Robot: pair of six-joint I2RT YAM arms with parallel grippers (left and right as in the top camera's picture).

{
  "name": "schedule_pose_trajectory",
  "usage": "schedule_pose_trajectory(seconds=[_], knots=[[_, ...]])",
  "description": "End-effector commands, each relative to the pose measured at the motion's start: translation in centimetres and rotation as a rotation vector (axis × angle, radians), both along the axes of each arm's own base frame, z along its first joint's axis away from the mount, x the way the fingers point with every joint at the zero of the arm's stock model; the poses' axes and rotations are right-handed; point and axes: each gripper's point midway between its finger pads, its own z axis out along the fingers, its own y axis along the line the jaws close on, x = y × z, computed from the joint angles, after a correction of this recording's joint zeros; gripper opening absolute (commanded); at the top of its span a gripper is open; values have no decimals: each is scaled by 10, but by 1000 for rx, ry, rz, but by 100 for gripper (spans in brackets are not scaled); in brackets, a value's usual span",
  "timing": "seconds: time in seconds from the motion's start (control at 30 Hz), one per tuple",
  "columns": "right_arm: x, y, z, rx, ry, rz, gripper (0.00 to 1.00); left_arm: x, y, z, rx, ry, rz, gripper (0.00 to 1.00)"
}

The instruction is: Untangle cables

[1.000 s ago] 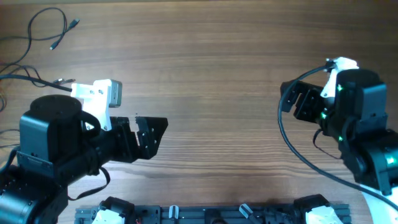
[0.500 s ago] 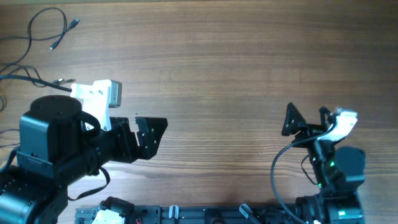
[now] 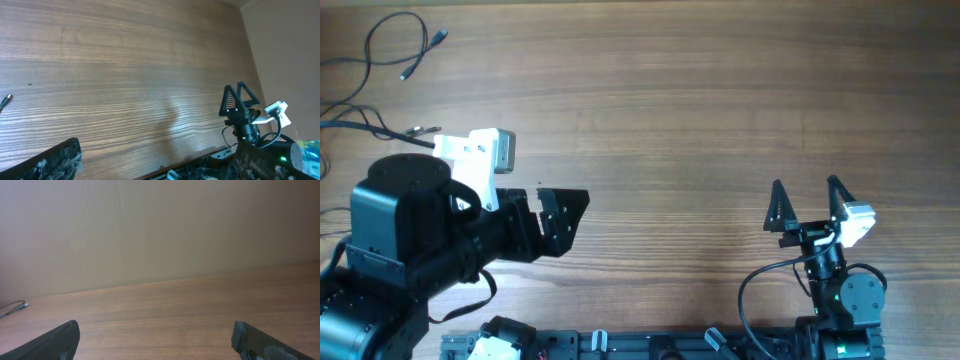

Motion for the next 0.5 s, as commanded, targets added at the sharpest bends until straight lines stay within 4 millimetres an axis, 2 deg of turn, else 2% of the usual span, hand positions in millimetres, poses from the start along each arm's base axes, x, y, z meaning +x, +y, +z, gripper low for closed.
schedule_pose_trajectory(seconds=[0.0,0.07,0.47], knots=[[0,-7,-2,-44,-4,-42,100,0,0,1,1,-4,3,100],[1,-7,-20,-58,70,-44,100,0,0,1,1,-5,2,100],[0,-3,-20,-75,68,-19,100,1,0,1,1,-4,3,100]])
